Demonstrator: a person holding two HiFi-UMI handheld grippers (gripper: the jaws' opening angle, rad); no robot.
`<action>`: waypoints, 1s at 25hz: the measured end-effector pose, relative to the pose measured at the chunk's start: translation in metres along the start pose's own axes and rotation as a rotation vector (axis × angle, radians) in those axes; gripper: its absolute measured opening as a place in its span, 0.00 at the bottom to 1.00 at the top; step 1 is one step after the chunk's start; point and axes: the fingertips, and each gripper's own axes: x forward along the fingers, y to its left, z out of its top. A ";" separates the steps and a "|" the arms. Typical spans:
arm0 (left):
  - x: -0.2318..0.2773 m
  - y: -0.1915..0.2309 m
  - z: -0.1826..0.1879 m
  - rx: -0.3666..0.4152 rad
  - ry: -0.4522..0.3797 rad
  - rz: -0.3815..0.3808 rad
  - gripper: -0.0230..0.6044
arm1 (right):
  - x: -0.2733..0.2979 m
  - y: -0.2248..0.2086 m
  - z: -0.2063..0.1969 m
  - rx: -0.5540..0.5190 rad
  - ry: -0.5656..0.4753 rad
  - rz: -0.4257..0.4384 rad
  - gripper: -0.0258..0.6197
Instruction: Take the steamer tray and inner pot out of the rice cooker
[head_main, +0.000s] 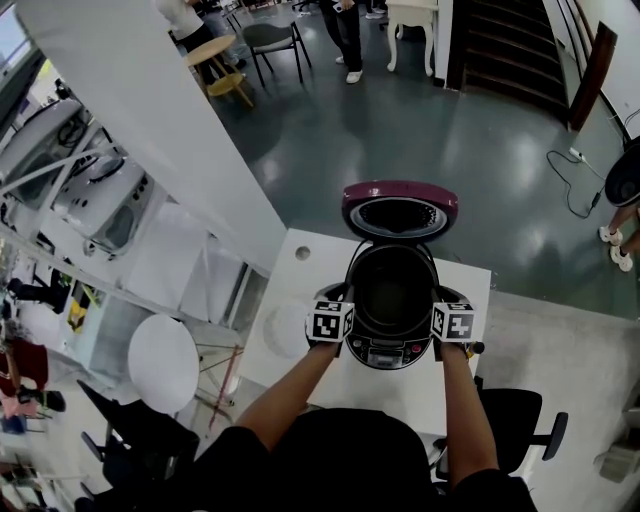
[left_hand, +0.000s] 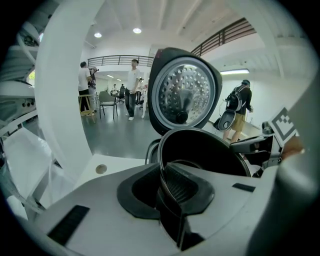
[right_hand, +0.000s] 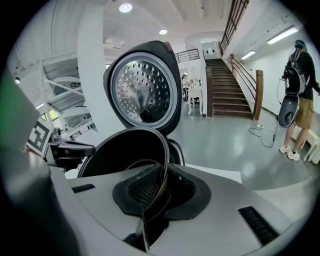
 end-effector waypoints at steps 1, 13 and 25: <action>-0.003 -0.001 0.002 -0.003 -0.011 0.001 0.10 | -0.003 0.000 0.002 0.003 -0.010 -0.002 0.10; -0.057 -0.010 0.038 -0.032 -0.149 -0.007 0.09 | -0.049 0.016 0.032 0.008 -0.113 0.013 0.09; -0.133 0.015 0.063 -0.069 -0.307 0.034 0.09 | -0.097 0.080 0.087 -0.045 -0.246 0.085 0.09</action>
